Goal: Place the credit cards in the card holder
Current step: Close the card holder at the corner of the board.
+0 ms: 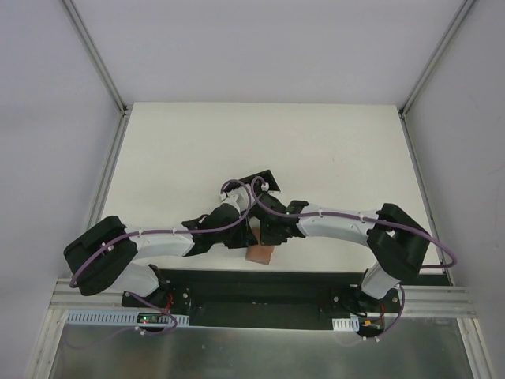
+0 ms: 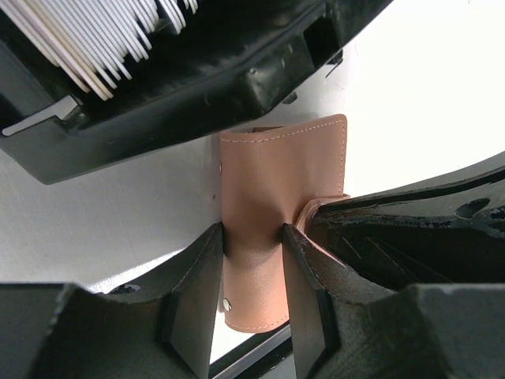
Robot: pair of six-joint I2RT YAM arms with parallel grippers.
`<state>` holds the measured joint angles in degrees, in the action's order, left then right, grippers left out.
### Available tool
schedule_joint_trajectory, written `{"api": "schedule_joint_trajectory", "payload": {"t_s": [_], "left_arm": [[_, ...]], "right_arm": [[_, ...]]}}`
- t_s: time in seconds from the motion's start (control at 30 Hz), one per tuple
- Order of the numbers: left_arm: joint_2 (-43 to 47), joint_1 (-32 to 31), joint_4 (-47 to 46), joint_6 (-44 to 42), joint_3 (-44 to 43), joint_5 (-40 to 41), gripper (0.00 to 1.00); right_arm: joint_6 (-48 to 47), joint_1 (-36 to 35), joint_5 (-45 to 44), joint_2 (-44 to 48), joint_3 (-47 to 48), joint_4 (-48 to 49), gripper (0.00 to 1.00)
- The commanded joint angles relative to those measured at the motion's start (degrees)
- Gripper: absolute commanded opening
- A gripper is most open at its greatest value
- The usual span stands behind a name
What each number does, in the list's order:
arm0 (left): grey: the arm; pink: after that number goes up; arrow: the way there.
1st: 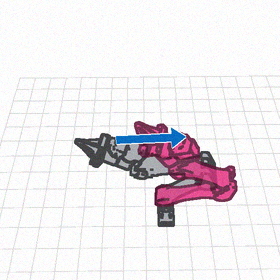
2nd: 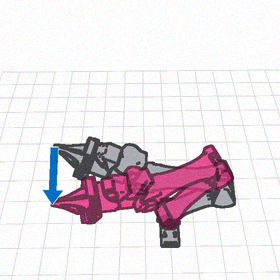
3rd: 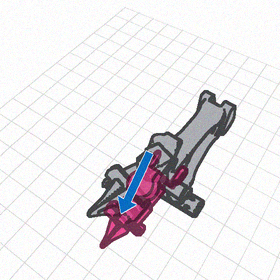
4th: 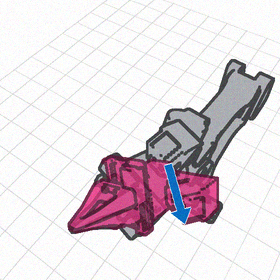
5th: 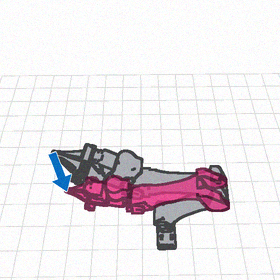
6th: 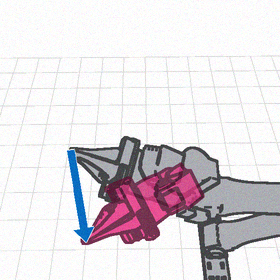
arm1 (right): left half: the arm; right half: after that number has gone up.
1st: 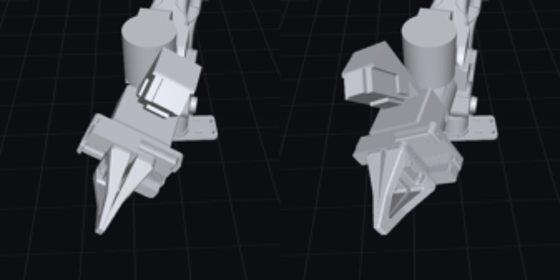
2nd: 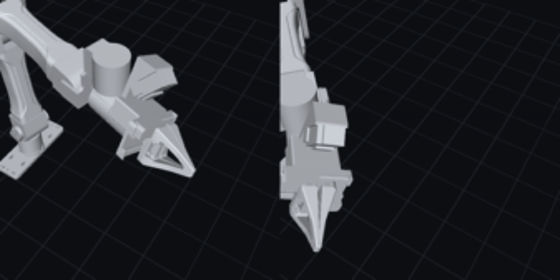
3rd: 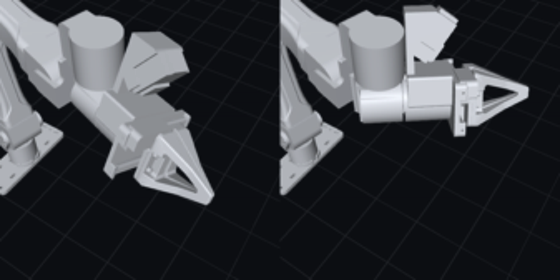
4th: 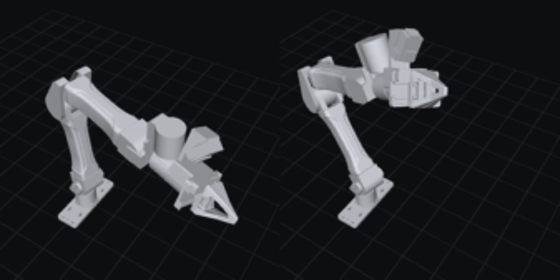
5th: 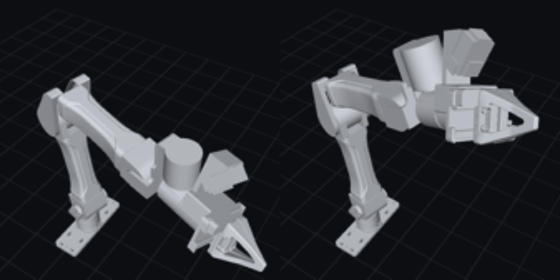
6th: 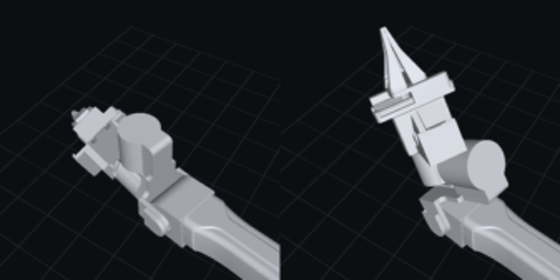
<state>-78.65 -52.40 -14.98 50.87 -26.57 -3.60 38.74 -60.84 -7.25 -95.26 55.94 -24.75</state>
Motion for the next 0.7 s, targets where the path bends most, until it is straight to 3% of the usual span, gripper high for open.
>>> {"api": "schedule_joint_trajectory", "payload": {"t_s": [0.0, 0.23, 0.43, 0.67], "left_arm": [[0.08, -0.33, 4.26, 0.11, 1.87, -1.68, 0.35], [2.97, -0.33, 6.01, -0.51, 1.17, 0.77, 0.40], [10.70, 0.10, 11.81, -0.68, 1.43, 6.93, 0.48], [21.33, 5.19, 19.02, -2.35, 2.57, 10.45, 0.73]], "right_arm": [[-0.68, -1.04, 2.05, -5.38, -7.08, 1.89, 0.06], [-10.60, 1.59, 3.38, 2.87, -6.90, 12.09, 0.20], [-19.31, 4.41, 3.64, 11.75, -5.67, 15.61, 0.43], [-21.17, 7.40, 2.86, 24.76, -11.63, 16.67, 0.55]]}}
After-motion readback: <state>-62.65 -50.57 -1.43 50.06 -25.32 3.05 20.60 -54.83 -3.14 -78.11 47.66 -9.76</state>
